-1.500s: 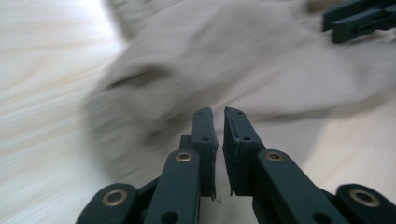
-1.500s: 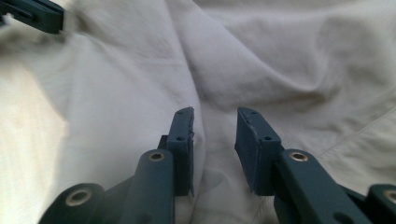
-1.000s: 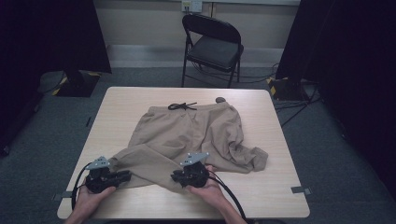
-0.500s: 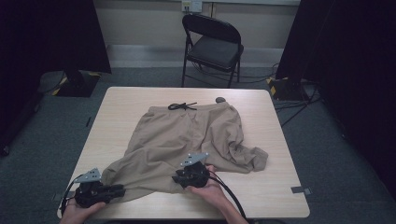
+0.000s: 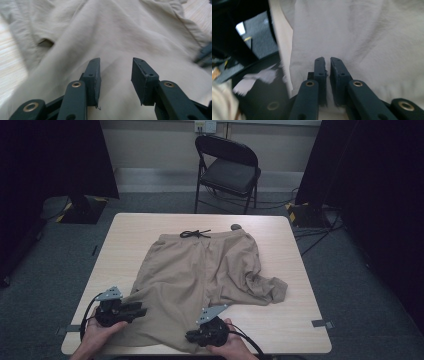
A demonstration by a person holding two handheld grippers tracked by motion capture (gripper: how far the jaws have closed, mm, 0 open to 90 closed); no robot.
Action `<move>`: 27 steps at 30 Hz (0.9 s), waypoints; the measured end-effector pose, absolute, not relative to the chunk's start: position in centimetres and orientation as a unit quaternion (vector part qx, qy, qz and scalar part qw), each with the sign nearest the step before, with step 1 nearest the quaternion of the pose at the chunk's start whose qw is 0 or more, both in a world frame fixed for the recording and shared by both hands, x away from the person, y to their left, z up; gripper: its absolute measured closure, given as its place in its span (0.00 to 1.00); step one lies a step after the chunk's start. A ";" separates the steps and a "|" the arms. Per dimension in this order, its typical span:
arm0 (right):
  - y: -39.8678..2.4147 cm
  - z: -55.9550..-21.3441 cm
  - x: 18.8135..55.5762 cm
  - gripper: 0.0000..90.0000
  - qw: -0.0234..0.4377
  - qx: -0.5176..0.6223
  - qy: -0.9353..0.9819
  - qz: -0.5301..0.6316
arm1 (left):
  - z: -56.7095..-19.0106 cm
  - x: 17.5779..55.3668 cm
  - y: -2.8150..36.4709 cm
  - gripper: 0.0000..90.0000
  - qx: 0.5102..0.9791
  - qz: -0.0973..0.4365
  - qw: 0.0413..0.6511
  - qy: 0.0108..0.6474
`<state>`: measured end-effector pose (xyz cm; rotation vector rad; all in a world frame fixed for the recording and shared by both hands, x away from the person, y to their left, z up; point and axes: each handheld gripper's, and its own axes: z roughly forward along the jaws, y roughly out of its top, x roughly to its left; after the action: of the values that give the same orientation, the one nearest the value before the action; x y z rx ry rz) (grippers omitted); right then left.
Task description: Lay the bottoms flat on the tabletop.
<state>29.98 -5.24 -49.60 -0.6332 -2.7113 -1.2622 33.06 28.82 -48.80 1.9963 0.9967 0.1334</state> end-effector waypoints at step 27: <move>-6.8 -49.5 31.9 0.79 -0.001 -0.260 -0.872 -0.416 | -47.0 35.4 26.7 0.61 0.793 0.052 0.466 0.389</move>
<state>31.95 -6.83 -49.50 -0.8177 -2.7399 -1.3069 35.36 26.72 -46.98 1.9470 0.9541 0.1282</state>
